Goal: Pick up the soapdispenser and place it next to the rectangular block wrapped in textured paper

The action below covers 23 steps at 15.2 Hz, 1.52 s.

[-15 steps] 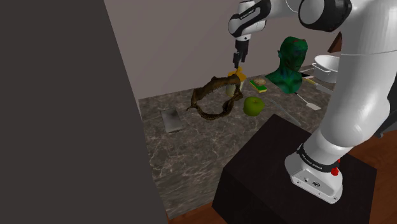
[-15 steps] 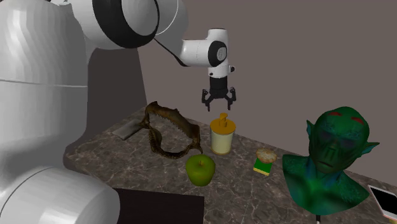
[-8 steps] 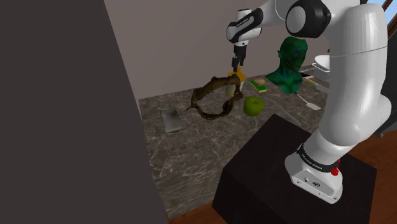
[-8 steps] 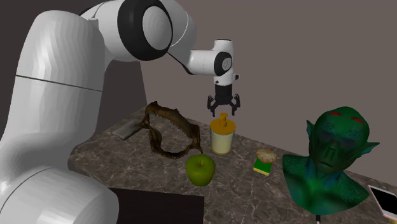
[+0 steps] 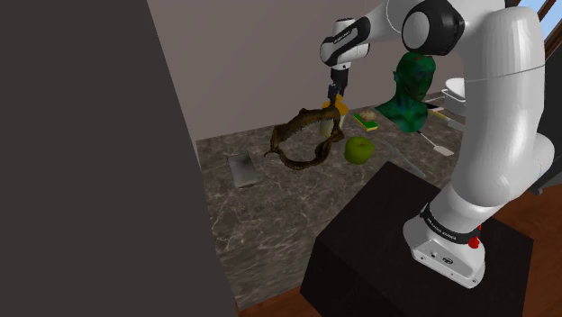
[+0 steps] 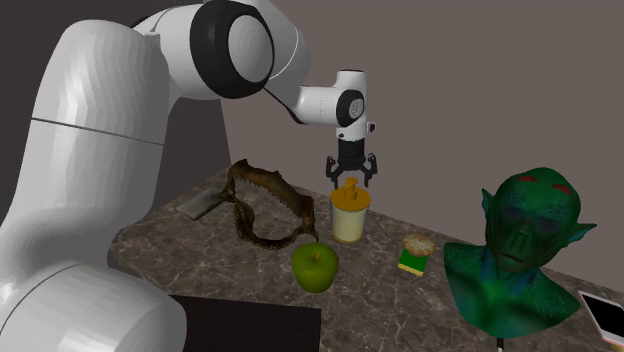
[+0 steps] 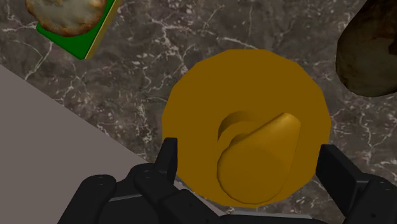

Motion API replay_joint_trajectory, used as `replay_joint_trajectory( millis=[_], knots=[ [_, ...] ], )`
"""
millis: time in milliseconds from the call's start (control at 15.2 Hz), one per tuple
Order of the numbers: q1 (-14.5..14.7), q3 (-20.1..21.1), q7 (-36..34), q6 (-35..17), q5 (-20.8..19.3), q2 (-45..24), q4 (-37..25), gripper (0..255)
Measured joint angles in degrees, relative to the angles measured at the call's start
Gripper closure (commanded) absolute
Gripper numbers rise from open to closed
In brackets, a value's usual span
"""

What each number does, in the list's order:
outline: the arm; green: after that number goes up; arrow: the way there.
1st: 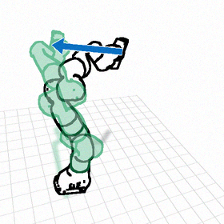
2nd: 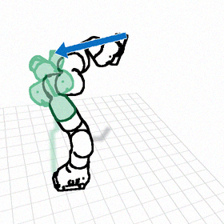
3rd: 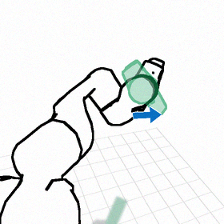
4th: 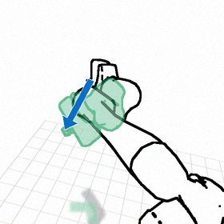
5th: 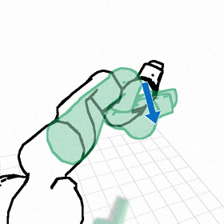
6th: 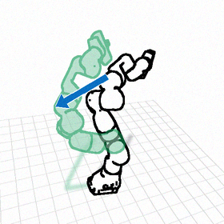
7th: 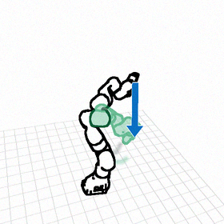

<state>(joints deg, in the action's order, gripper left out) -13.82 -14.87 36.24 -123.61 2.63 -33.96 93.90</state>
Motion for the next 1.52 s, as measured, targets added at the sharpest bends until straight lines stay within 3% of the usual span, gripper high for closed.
replay_joint_trajectory(
  millis=[66,132,858,1518],
  knots=[
    [0.0,0.0,0.0,0.0,0.0,0.0,0.0,0],
    [0.0,0.0,0.0,0.0,0.0,0.0,0.0,255],
    [0.0,0.0,0.0,0.3,0.0,0.2,-0.1,255],
    [0.4,-0.6,0.0,5.8,-0.8,3.7,-2.1,255]
  ],
)
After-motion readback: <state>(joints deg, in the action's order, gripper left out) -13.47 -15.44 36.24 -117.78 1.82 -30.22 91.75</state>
